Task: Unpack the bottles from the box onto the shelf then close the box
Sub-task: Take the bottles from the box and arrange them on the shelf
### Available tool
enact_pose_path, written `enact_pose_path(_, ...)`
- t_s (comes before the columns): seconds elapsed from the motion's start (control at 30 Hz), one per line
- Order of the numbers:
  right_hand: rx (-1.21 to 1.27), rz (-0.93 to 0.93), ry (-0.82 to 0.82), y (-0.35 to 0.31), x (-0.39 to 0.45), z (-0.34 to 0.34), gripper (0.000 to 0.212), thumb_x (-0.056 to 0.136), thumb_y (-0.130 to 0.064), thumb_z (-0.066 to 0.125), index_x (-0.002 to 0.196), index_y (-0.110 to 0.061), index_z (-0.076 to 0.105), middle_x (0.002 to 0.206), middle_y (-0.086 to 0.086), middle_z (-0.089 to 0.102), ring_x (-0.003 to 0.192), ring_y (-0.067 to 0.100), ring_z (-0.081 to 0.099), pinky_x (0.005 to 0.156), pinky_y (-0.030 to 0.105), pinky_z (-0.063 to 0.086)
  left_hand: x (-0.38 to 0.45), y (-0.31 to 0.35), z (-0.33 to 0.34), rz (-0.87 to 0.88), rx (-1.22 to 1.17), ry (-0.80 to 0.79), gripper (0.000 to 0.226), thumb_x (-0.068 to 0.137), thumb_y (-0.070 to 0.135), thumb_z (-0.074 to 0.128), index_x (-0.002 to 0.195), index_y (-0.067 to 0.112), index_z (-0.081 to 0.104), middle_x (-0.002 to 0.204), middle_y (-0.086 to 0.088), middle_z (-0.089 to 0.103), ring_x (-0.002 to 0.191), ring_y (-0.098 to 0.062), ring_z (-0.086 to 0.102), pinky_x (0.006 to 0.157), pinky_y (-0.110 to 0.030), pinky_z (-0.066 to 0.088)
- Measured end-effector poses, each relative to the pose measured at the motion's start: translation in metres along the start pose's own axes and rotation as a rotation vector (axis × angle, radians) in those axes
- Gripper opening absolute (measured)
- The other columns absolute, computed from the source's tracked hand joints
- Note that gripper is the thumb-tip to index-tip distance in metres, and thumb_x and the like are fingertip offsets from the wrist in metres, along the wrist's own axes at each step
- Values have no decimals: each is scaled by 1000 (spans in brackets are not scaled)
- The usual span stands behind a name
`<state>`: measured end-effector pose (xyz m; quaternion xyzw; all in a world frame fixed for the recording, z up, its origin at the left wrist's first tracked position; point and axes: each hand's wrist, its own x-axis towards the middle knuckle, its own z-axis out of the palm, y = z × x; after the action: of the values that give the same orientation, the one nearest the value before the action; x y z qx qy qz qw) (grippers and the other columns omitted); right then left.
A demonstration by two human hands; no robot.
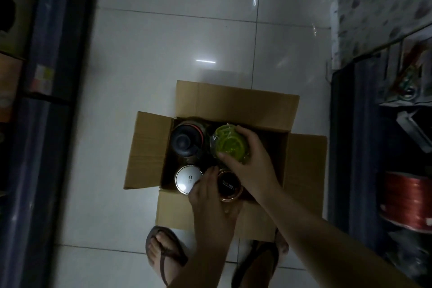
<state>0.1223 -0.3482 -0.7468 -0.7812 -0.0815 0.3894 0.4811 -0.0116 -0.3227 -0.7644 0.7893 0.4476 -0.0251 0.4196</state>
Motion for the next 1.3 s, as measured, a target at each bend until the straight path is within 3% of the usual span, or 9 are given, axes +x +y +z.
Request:
enact_pose_path(0.1,-47,-57,-22,11,4,2,79,66,-22,85,134,-23,44,132,-7,52,120,6,50,98,25,46,0,2,8,-45,24,21,80,69,19,82,139,24,42,137,7,46,125,-10,25,92,-19,37)
enact_pose_path(0.2,-120,-87,-28,11,6,-1,79,66,-18,84,135,-23,44,131,-7,52,119,6,49,99,24,44,3,3,5,-28,3,51,72,67,24,83,131,24,51,129,11,54,121,-11,35,87,1,27)
enact_pose_path(0.37,-76,-95,29,-2,-1,-22,73,65,-19,85,128,-28,48,124,-12,57,115,5,54,96,25,48,9,10,-14,37,-81,71,68,59,40,80,122,27,57,118,14,62,113,-11,55,97,-30,45)
enact_pose_path(0.57,-8,-196,95,-56,-33,-63,74,63,-21,86,127,-28,48,124,-14,57,113,-1,55,88,14,48,-4,56,-54,116,-215,28,78,61,46,78,131,25,52,131,14,56,125,-5,49,100,-23,45)
enact_pose_path(0.67,-1,-245,134,-99,-57,-89,69,65,-20,83,124,-30,50,118,-22,59,109,-3,57,85,13,49,-12,93,-86,211,-222,26,76,63,47,77,132,29,50,133,26,49,127,1,44,101,-17,41)
enact_pose_path(0.8,-56,-332,219,-174,-104,-128,64,64,-25,81,121,-30,52,112,-24,60,107,-6,57,82,9,46,-29,158,-147,259,-293,-51,82,62,45,79,135,23,50,133,6,53,128,-11,48,100,-37,49)
enact_pose_path(0.9,-74,-400,301,-238,-150,-155,63,63,-27,80,119,-29,52,115,-18,59,107,-2,58,85,15,48,-52,216,-201,264,-388,-57,83,58,45,81,134,29,49,131,9,56,125,-10,52,101,-39,48)
enact_pose_path(1.13,-113,-572,501,-390,-281,-201,61,63,-39,75,118,-30,50,112,-26,55,103,-6,57,83,9,44,-123,348,-341,500,-559,-94,83,58,38,77,134,21,48,127,16,58,119,3,54,92,-10,44)
enact_pose_path(1.3,-43,-675,687,-481,-384,-218,52,64,-42,73,110,-36,51,101,-28,62,93,-5,61,77,8,45,-172,433,-431,672,-689,-177,75,57,36,79,125,35,48,122,22,61,116,0,58,95,-14,45)
